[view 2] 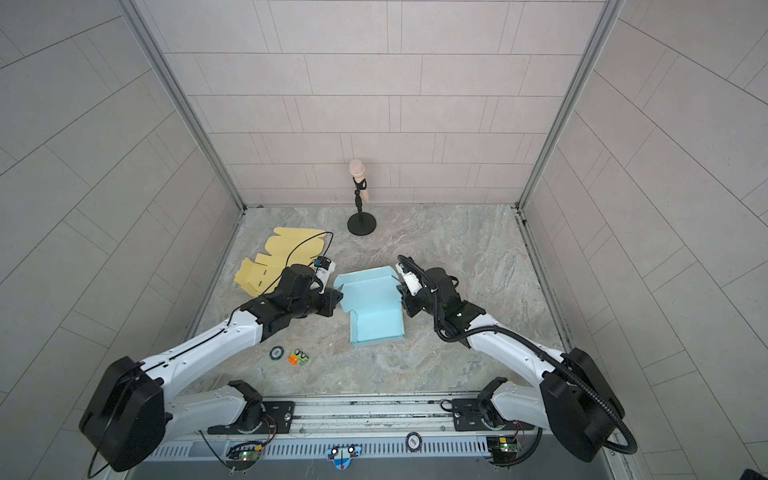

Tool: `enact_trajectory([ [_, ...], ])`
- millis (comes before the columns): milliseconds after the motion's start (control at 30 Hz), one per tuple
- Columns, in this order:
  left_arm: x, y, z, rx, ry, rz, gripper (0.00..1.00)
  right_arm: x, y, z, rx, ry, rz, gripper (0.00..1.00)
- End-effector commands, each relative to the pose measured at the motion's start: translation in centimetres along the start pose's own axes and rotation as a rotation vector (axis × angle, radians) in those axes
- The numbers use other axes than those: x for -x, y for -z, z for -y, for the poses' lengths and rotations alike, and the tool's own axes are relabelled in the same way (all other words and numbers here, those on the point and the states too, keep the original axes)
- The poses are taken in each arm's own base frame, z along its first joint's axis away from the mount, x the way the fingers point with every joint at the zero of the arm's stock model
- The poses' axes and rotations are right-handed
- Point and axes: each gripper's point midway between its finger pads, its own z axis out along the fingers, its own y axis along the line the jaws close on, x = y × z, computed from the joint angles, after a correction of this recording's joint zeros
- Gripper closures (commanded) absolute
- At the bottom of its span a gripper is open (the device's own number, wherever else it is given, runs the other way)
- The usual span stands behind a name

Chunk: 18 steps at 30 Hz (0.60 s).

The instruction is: Fold the paper box

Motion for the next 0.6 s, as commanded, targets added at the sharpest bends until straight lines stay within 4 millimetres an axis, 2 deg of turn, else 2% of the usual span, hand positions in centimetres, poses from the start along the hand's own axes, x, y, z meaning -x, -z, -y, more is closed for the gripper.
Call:
enact_trajectory([
  [0,0.5,0.5,0.1,0.018,-0.032,0.005,1.00,1.5,0.0,-0.1,0.009,-0.007,0.029,0.83],
  [100,0.6,0.6,0.2,0.021,-0.039,0.004,1.00,1.7,-0.1,-0.3,0.017,-0.012,0.031,0.84],
  [333,0.8,0.6,0.4,0.020,-0.041,0.007,1.00,1.3,-0.6,-0.2,0.017,-0.011,0.002,0.91],
  [567,1.1,0.6,0.5,0.021,-0.042,0.012,1.00,0.9,-1.0,-0.2,0.018,-0.010,-0.025,0.86],
])
